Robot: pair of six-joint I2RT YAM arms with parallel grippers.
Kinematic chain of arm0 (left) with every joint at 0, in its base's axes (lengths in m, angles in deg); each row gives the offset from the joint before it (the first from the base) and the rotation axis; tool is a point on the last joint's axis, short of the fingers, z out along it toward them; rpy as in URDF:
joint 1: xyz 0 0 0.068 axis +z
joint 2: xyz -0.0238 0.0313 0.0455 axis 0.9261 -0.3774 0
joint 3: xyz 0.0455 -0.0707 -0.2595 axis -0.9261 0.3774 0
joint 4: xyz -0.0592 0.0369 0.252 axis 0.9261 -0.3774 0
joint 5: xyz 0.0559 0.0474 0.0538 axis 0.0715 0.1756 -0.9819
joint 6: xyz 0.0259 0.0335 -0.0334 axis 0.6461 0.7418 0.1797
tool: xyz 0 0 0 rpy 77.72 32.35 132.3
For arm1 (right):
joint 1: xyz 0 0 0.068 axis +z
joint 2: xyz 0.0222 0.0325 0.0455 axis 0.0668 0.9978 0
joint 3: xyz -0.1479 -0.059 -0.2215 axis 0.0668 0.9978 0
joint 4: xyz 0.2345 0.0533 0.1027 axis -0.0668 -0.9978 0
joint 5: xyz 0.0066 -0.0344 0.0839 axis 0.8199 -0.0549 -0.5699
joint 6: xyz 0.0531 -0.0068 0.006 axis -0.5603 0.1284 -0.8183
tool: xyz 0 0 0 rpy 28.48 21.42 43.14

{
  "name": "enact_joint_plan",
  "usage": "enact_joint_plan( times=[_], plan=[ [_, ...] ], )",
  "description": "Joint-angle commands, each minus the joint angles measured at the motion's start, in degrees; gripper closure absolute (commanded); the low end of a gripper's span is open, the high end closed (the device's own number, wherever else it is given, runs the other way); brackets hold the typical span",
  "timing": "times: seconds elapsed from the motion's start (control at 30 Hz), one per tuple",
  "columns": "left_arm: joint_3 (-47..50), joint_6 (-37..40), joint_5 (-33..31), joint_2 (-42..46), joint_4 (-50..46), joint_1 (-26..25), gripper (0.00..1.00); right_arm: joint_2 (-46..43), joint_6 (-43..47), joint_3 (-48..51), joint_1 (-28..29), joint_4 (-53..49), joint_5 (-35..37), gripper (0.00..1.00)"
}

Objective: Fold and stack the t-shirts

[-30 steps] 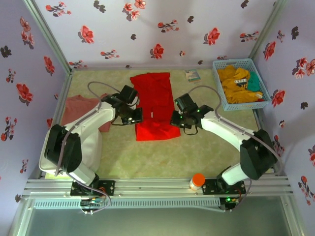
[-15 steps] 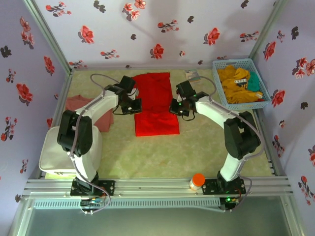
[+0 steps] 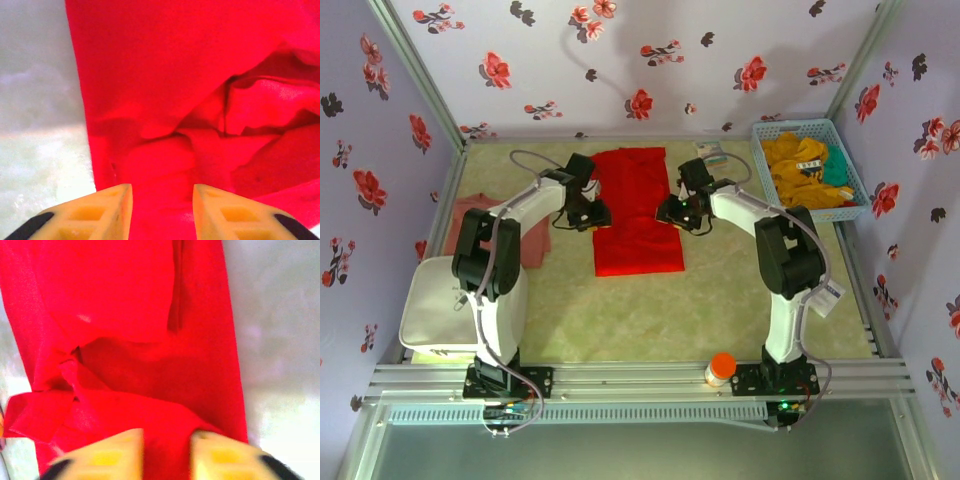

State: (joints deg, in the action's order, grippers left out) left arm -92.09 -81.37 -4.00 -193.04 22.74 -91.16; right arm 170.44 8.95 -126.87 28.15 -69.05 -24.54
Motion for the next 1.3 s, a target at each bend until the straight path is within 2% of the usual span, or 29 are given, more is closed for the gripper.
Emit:
enact_joint_plan(
  times=[0.0, 0.13, 0.27, 0.37, 0.53, 0.7, 0.9, 1.07, 1.27],
  plan=[
    [-2.5, 1.85, -1.59, -0.45, -1.35, 1.92, 0.58, 0.71, 3.18, -3.08, -1.08, -1.61, 0.97, 0.32],
    [0.58, 2.58, -2.94, 4.22, -2.22, 3.9, 0.5, -3.7, 3.19, 0.42, -1.9, -3.11, 2.69, 0.24],
    [7.39, 2.34, -1.98, 10.14, -1.83, 4.17, 0.48, -9.11, 1.92, 6.74, -1.98, -4.16, 2.55, 0.24],
    [14.28, 0.61, 1.68, 14.31, 0.53, 3.94, 0.48, -13.27, 0.91, 12.85, -1.99, -3.85, 1.9, 0.26],
    [23.37, -3.52, 5.37, 19.41, 5.43, 1.36, 0.46, -18.6, 0.15, 22.47, -1.83, 0.16, -0.65, 0.29],
    [26.55, -6.3, 6.87, 17.56, 9.6, -1.75, 0.48, -18.5, 0.12, 26.09, -1.38, 2.28, -1.59, 0.32],
    [27.16, -8.47, 9.44, 13.74, 14.45, -3.13, 0.54, -14.79, -1.16, 24.02, 0.87, 3.45, -2.98, 0.34],
    [25.89, -8.47, 9.22, 11.57, 13.36, -3.86, 0.55, -12.66, -1.96, 22.2, 2.03, 3.5, -2.6, 0.35],
    [25.31, -7.44, 5.17, 13.1, 9.47, -4.0, 0.55, -11.1, -2.08, 21.09, 2.64, 3.21, -2.17, 0.36]
  ],
)
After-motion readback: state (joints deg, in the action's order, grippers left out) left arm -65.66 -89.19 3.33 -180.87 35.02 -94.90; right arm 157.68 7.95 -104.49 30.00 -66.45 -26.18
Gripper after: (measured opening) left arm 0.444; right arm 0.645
